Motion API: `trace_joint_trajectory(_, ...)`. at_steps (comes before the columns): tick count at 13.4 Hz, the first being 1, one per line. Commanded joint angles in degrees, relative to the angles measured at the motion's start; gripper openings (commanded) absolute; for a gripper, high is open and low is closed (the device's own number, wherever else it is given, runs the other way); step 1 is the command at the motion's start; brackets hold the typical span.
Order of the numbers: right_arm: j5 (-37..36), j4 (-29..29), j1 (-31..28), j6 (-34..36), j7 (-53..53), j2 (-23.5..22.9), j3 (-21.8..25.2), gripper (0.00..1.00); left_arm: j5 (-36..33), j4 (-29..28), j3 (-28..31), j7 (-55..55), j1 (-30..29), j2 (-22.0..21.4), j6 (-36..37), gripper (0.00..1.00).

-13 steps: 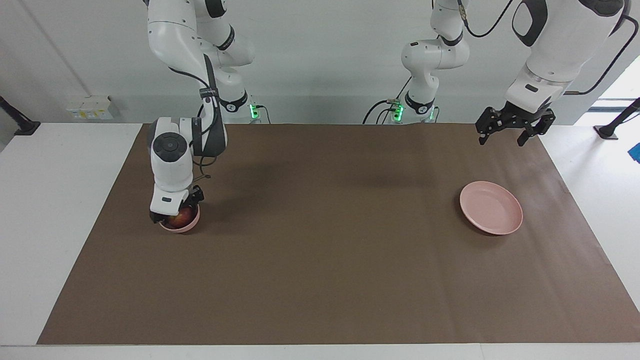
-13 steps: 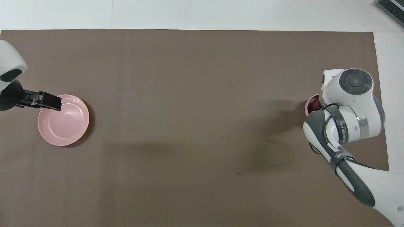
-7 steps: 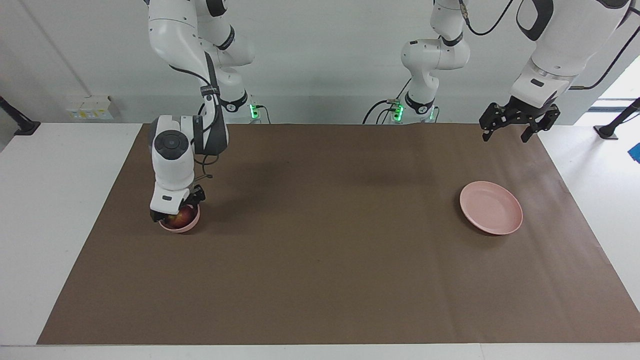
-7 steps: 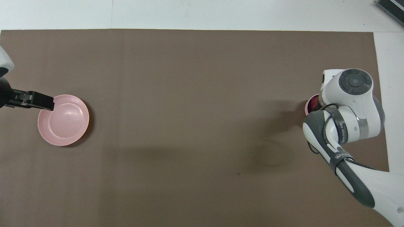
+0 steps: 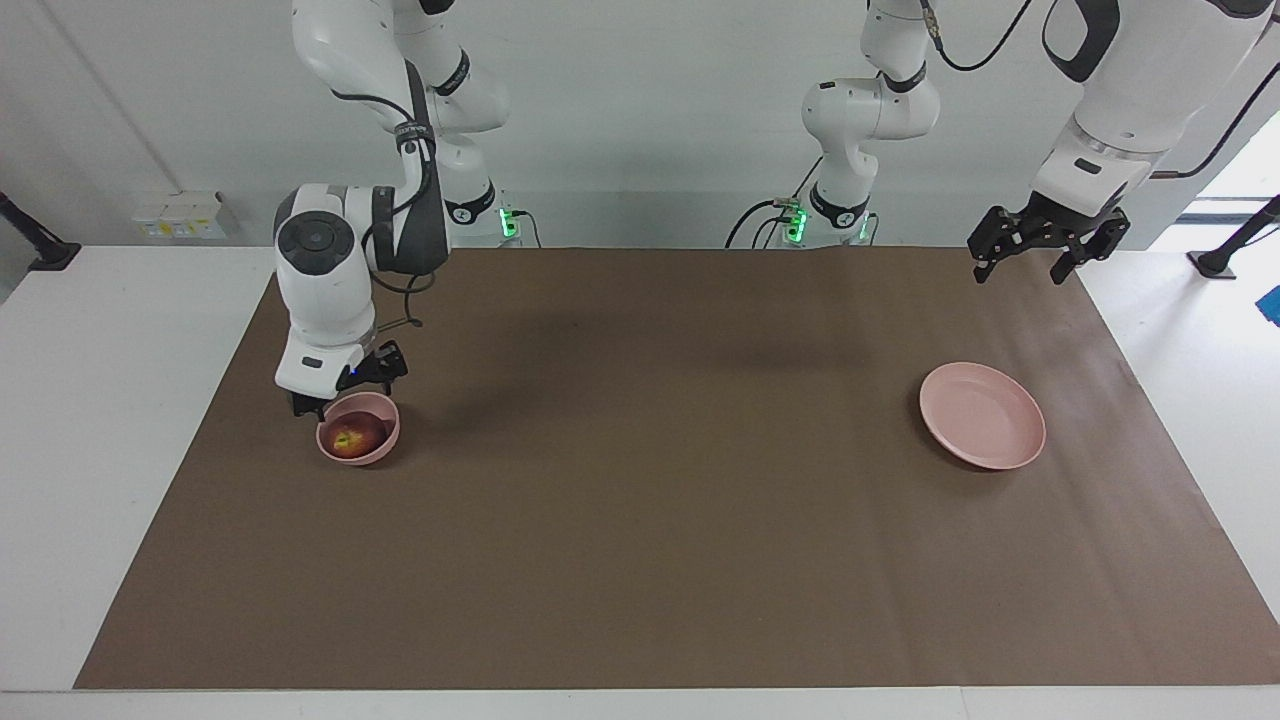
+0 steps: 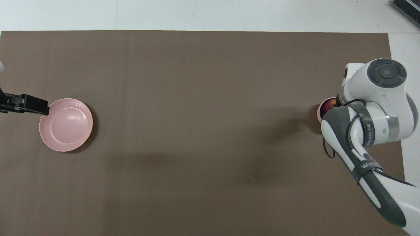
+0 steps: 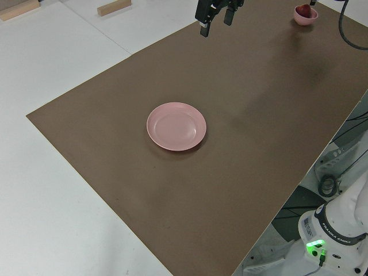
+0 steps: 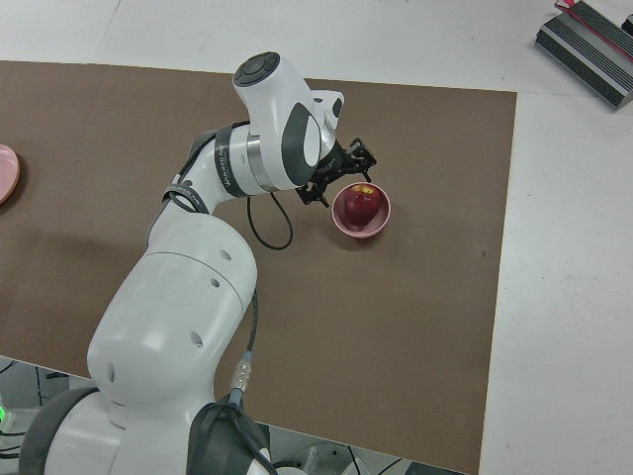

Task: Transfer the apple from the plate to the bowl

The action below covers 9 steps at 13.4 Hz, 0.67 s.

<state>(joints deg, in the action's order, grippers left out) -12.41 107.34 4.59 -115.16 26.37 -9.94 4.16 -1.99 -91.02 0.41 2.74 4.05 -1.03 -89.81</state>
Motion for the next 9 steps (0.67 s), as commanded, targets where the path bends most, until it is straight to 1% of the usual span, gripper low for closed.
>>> trace_joint_trajectory(1, 4.58, -2.65, -0.37, 3.79, -2.01, 2.11, -0.47, 1.00, -0.38, 0.41, 0.03, -0.37, 0.00, -0.55, 1.40, 1.00)
trace_joint_trajectory(3, 5.12, -4.07, -0.46, 4.76, -5.43, 4.21, -0.47, 1.00, -0.38, 0.41, 0.03, -0.37, 0.00, -0.55, 1.40, 1.00)
trace_joint_trajectory(5, 5.20, -4.16, -0.37, 6.25, -12.88, 7.55, -0.56, 1.00, -0.38, 0.41, 0.03, -0.37, 0.00, -0.55, 1.40, 1.00)
trace_joint_trajectory(6, 6.07, -4.42, -0.37, 8.09, -16.92, 9.04, -0.56, 1.00, -0.38, 0.41, 0.03, -0.28, 0.00, -0.55, 1.40, 1.00)
trace_joint_trajectory(7, 9.30, -5.21, -0.37, 10.46, -20.79, 10.28, -0.47, 1.00, -0.38, 0.41, 0.11, -0.28, 0.00, -0.55, 1.40, 1.00)
trace_joint_trajectory(8, 11.51, -6.78, -0.55, 13.35, -23.44, 11.07, -0.03, 1.00, -0.38, 0.41, 0.03, -0.37, 0.00, -0.55, 1.40, 1.00)
trace_joint_trajectory(9, 12.05, -9.32, -0.90, 17.21, -25.12, 11.43, 0.06, 1.00, -0.38, 0.41, 0.03, -0.37, 0.00, -0.55, 1.40, 1.00)
